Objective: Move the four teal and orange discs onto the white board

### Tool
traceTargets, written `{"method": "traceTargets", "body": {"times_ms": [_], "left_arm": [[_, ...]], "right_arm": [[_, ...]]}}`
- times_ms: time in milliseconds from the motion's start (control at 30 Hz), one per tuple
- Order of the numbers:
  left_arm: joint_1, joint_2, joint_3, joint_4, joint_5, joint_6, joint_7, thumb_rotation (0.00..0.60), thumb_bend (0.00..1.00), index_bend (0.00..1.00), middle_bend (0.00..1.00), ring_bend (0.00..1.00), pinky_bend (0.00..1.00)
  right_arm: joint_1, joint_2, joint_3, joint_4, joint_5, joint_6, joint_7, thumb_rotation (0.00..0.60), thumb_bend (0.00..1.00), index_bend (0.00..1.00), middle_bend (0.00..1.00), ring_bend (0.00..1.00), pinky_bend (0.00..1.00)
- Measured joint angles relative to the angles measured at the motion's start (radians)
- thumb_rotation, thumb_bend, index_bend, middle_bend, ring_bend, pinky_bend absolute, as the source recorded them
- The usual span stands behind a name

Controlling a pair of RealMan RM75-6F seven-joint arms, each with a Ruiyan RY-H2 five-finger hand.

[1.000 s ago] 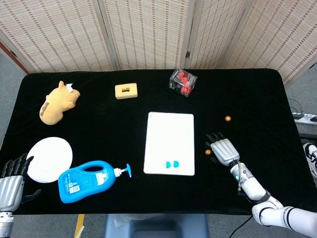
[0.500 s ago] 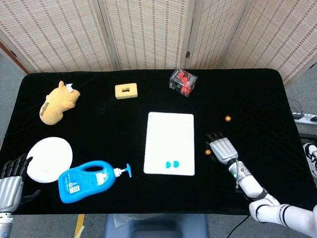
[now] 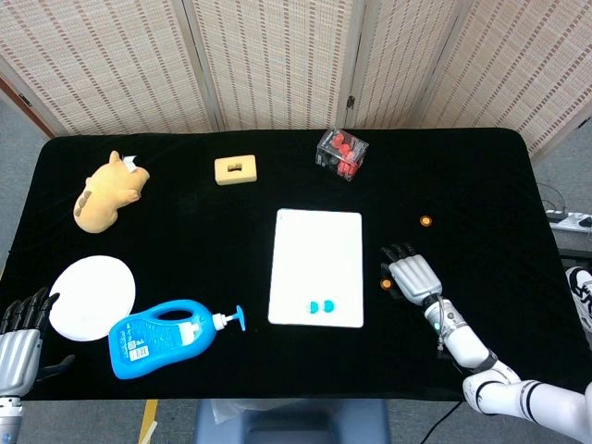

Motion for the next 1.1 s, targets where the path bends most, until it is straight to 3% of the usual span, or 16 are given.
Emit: {"method": "traceTargets", "body": {"times_ms": [200, 433, 733, 1100], "left_arm": [[0.003, 0.006, 0.001, -0.002, 0.001, 0.004, -0.006, 0.600, 0.16, 0.11, 0.04, 0.07, 0.00], [0.011, 0.012, 0.002, -0.002, -0.001, 0.011, -0.016, 0.600, 0.16, 0.11, 0.04, 0.07, 0.00], [0.021, 0.014, 0.005, 0.006, -0.005, 0.016, -0.029, 0.600, 0.16, 0.11, 0.04, 0.07, 0.00], [0.023, 0.009, 0.006, 0.016, -0.008, 0.011, -0.035, 0.600, 0.16, 0.11, 0.04, 0.07, 0.00]], "right_arm": [[0.017, 0.034, 0.028, -0.066, -0.011, -0.002, 0.026, 0.600, 0.44, 0.49, 0.14, 0.03, 0.00], [0.111, 0.013, 0.080, -0.113, 0.037, -0.076, -0.032, 0.600, 0.44, 0.49, 0.14, 0.03, 0.00], [0.219, -0.073, 0.120, -0.100, 0.165, -0.127, -0.170, 0.600, 0.44, 0.49, 0.13, 0.03, 0.00], [0.308, -0.140, 0.127, -0.052, 0.313, -0.138, -0.291, 0.600, 0.44, 0.49, 0.12, 0.03, 0.00]]}}
